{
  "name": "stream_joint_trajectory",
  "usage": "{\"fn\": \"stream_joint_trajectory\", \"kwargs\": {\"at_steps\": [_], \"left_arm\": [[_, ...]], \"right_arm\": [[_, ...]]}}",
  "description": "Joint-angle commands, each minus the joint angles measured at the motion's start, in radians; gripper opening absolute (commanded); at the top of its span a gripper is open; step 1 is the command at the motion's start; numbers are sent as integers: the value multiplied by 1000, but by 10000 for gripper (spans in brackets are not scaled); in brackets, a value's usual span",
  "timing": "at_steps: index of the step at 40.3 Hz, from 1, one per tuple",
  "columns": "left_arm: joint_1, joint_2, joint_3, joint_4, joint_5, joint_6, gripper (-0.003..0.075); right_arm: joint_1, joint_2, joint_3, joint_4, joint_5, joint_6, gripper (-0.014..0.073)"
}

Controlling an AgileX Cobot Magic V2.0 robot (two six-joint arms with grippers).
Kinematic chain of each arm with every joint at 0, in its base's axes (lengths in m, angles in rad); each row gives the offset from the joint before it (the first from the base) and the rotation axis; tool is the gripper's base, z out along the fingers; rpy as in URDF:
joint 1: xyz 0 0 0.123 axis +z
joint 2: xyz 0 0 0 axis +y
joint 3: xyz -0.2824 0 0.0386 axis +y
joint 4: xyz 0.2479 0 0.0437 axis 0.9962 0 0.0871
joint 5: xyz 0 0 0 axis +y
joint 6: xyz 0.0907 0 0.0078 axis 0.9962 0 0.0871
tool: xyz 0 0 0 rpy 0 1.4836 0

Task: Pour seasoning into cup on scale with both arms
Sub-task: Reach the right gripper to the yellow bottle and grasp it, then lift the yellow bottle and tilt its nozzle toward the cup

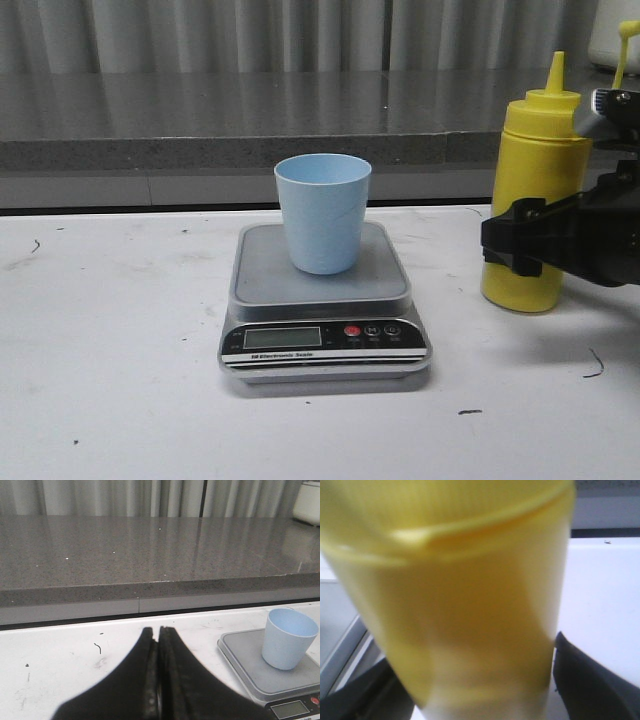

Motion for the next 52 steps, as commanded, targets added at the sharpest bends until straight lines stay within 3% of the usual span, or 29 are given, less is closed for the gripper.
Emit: {"fn": "stream_joint_trajectory", "kwargs": {"at_steps": [1,11,17,21,34,40,52], "left_arm": [[2,7,-28,-9,-84,-12,-20],[2,7,-28,-9,-84,-12,-20],[2,7,-28,-9,-84,-12,-20],[2,7,-28,-9,-84,-12,-20],[2,7,-28,-9,-84,-12,-20],[2,7,-28,-9,-84,-12,-20],[2,7,-28,-9,-84,-12,-20]], "right_arm": [[-2,-15,-24,0,-106,-3,578],[-2,4,-29,0,-162,-3,563],[-2,4,-29,0,-169,-3,358],[-2,4,-29,0,-177,-3,272],[-2,-39,-29,-1,-211,-26,267],[-2,-113,-31,-1,-180,-148,267],[-2,-270,-98,-1,88,-443,267]]}}
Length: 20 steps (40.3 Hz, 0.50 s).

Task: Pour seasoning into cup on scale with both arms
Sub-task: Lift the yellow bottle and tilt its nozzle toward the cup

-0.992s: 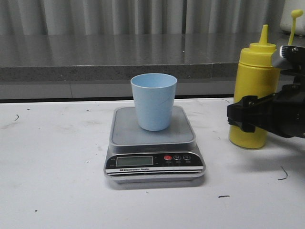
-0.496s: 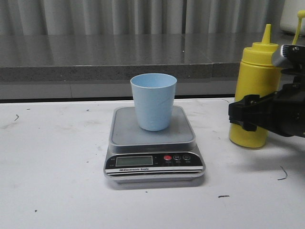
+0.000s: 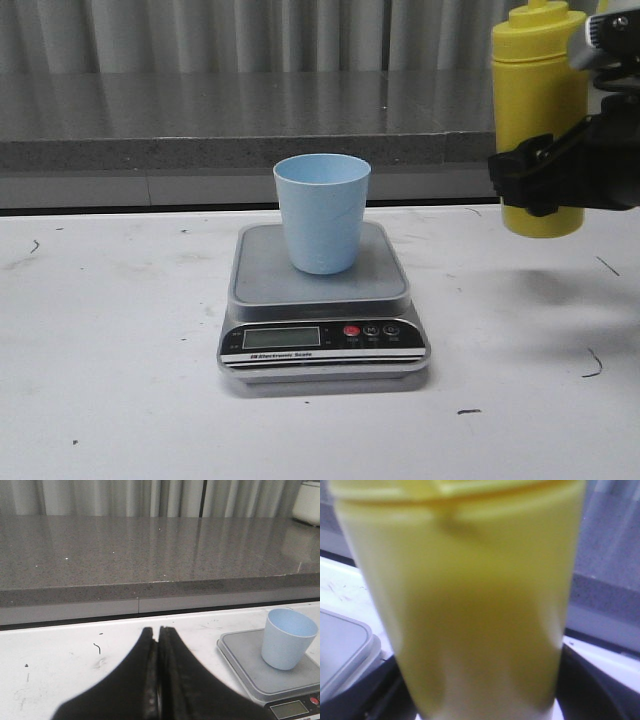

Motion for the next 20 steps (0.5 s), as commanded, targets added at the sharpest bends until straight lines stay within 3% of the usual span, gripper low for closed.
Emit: {"fn": "stream_joint_trajectory", "kwargs": {"at_steps": [1,11,20], "left_arm": [[2,7,-28,-7,-84,-12,-20],[2,7,-28,-7,-84,-12,-20],[2,7,-28,-7,-84,-12,-20]], "right_arm": [[-2,-81,-64,-1,-8,-150,267],[-2,-90,-173,-1,172,-438,267],[-2,-90,-236,0,190,-733,267]]}}
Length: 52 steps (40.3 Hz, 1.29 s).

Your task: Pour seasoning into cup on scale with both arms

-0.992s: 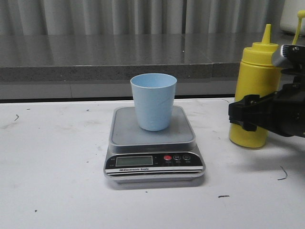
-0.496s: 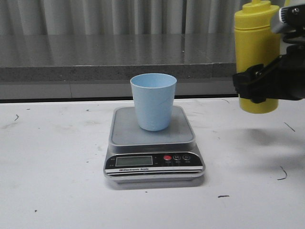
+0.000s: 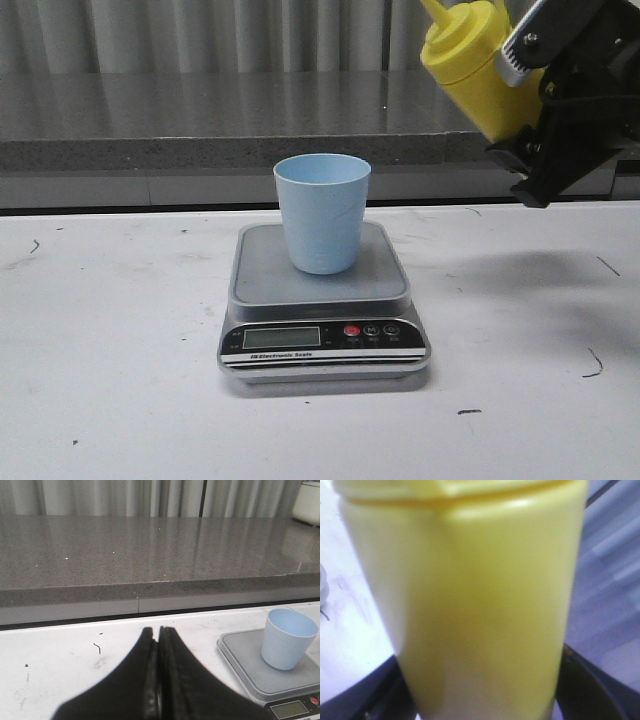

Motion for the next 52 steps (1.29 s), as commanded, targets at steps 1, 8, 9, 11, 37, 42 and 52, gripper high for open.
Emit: {"fn": "stream_joint_trajectory", "kwargs": {"at_steps": [1,8,9,11,37,42,52], "left_arm": [[2,7,-28,-7,-84,-12,-20],[2,7,-28,-7,-84,-12,-20],[2,7,-28,-7,-84,-12,-20],[2,7,-28,-7,-84,-12,-20],[2,7,-28,-7,-82,-12,-20],[2,7,-28,-7,-82,-12,-20],[2,7,-28,-7,-82,-12,-20]], "right_arm": [[-2,-48,-57,0,-113,-152,267],[-2,-31,-109,0,-112,-325,267],[-2,-28,-118,0,-113,-347,267],[-2,-24,-134,0,-113,-386,267],[-2,-22,-249,-129,-88,-800,263],[-2,-22,-249,-130,-80,-800,263],[7,-22,-249,-73,-80,-734,263]]}}
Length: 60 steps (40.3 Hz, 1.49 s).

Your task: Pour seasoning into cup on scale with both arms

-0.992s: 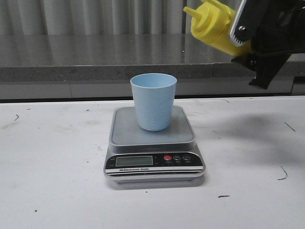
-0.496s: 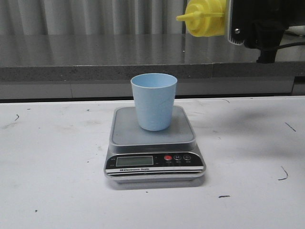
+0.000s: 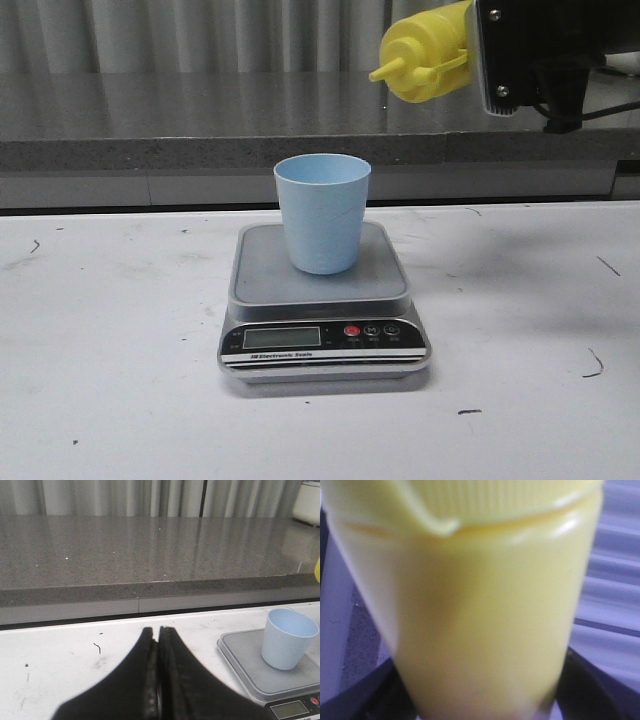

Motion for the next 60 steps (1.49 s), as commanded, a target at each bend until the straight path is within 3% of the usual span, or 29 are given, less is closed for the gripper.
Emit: {"fn": "stream_joint_trajectory", "kwargs": {"at_steps": [1,14,24,31,48,60], "left_arm": [[2,7,-28,-7,-82,-12,-20],[2,7,-28,-7,-82,-12,-20],[2,7,-28,-7,-82,-12,-20],[2,7,-28,-7,-82,-12,-20],[2,7,-28,-7,-82,-12,-20],[2,7,-28,-7,-82,-12,-20]], "right_arm": [[7,-44,-44,58,-118,61,263],[73,-46,-44,313,-168,489,263],[83,-47,-44,628,-139,1005,263],[83,-47,-44,648,-84,1237,263],[92,-51,-34,634,-6,1284,263],[180,-69,161,632,-229,1284,263]]}}
